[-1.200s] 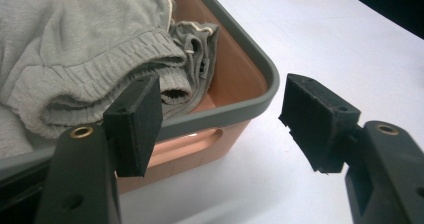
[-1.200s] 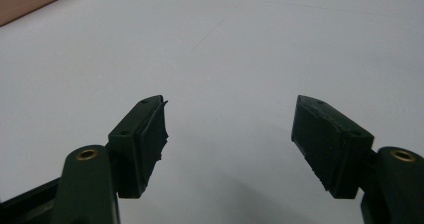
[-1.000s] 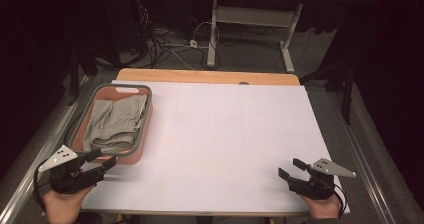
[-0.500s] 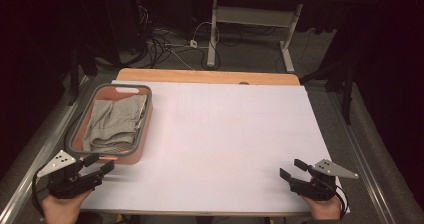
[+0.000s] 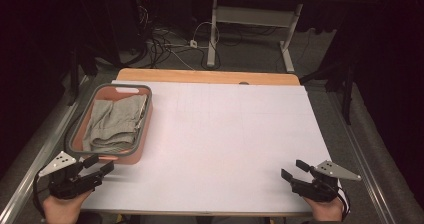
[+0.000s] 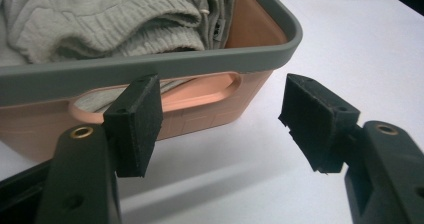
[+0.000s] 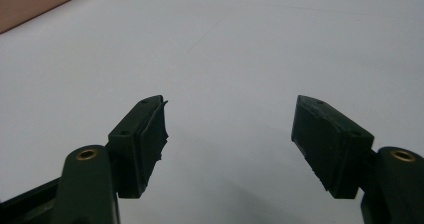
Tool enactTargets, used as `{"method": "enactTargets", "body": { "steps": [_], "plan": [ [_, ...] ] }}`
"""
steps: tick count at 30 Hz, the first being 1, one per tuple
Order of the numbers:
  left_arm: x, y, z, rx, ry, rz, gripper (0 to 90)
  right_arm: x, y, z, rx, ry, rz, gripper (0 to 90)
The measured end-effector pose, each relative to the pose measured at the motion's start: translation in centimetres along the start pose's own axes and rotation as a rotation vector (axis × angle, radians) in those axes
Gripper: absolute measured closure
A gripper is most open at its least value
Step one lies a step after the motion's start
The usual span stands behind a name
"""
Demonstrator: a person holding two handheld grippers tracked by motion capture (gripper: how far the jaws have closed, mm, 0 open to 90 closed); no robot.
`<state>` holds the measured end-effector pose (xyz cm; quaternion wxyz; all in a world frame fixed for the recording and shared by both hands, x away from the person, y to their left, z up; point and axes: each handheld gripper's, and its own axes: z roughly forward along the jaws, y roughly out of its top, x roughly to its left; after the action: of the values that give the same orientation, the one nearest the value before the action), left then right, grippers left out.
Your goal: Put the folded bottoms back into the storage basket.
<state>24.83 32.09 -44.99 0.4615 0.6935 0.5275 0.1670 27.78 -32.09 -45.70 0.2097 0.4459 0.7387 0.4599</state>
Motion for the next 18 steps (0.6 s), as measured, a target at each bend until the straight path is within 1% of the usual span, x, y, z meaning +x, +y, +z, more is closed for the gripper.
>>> {"method": "enactTargets", "body": {
  "steps": [8,11,18],
  "plan": [
    [0.4,-0.25,-0.05,0.002,0.006,-0.024,31.3,-0.01,-0.1,-0.09,0.002,0.003,-0.001,30.4],
    [0.65,-0.34,-0.16,0.002,0.017,-0.033,31.1,-0.03,-0.13,-0.13,0.0,0.005,0.003,30.4],
    [1.02,-0.44,-0.25,-0.007,0.003,-0.062,31.0,-0.01,-0.13,-0.16,0.0,0.005,0.002,30.4]
  ]
}}
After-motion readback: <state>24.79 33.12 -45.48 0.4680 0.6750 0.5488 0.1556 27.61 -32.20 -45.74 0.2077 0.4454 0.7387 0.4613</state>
